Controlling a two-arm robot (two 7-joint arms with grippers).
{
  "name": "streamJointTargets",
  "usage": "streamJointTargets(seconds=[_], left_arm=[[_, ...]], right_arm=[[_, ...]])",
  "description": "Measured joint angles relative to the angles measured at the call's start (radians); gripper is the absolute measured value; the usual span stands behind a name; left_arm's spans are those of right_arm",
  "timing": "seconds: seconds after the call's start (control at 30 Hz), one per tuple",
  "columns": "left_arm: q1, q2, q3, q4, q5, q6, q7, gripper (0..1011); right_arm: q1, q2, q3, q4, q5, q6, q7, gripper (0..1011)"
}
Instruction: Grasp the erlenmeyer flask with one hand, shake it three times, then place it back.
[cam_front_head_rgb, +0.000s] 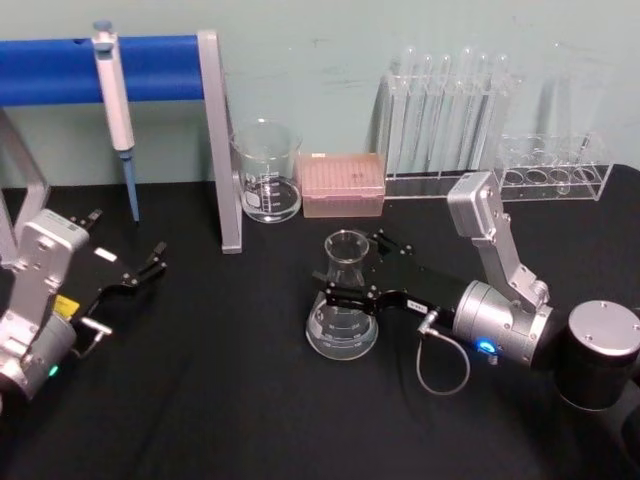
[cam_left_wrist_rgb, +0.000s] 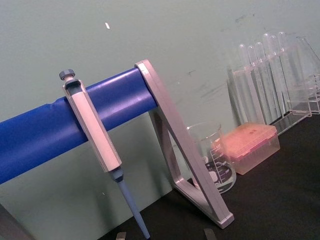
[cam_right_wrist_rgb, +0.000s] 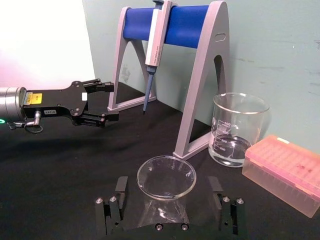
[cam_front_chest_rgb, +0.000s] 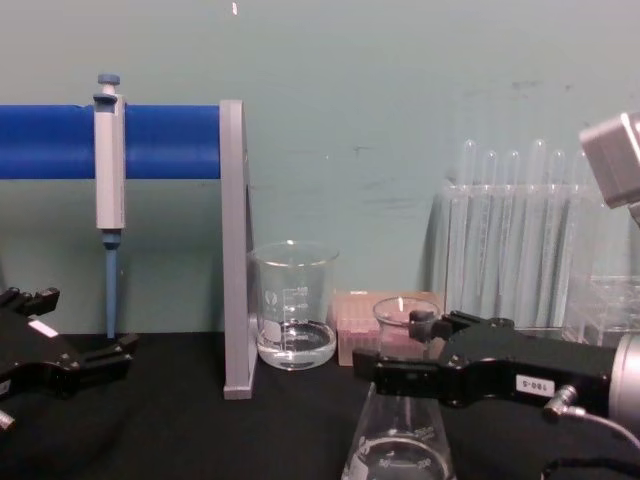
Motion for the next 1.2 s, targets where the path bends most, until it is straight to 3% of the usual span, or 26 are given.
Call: streamJointTargets(seconds=[0.07, 0.73, 1.2], left_arm=[[0.0, 0.0, 0.0, 0.0, 0.0, 0.0, 0.0, 1001], [0.0, 0.0, 0.0, 0.0, 0.0, 0.0, 0.0, 1001], [0.0, 0.0, 0.0, 0.0, 0.0, 0.0, 0.0, 1001]], right_arm=[[0.0, 0.0, 0.0, 0.0, 0.0, 0.0, 0.0, 1003], [0.0, 0.0, 0.0, -0.002, 0.002, -0.001, 0.0, 1000], [-0.029, 0.049, 0.009, -0.061, 0.014, 0.054, -0.001, 1000]])
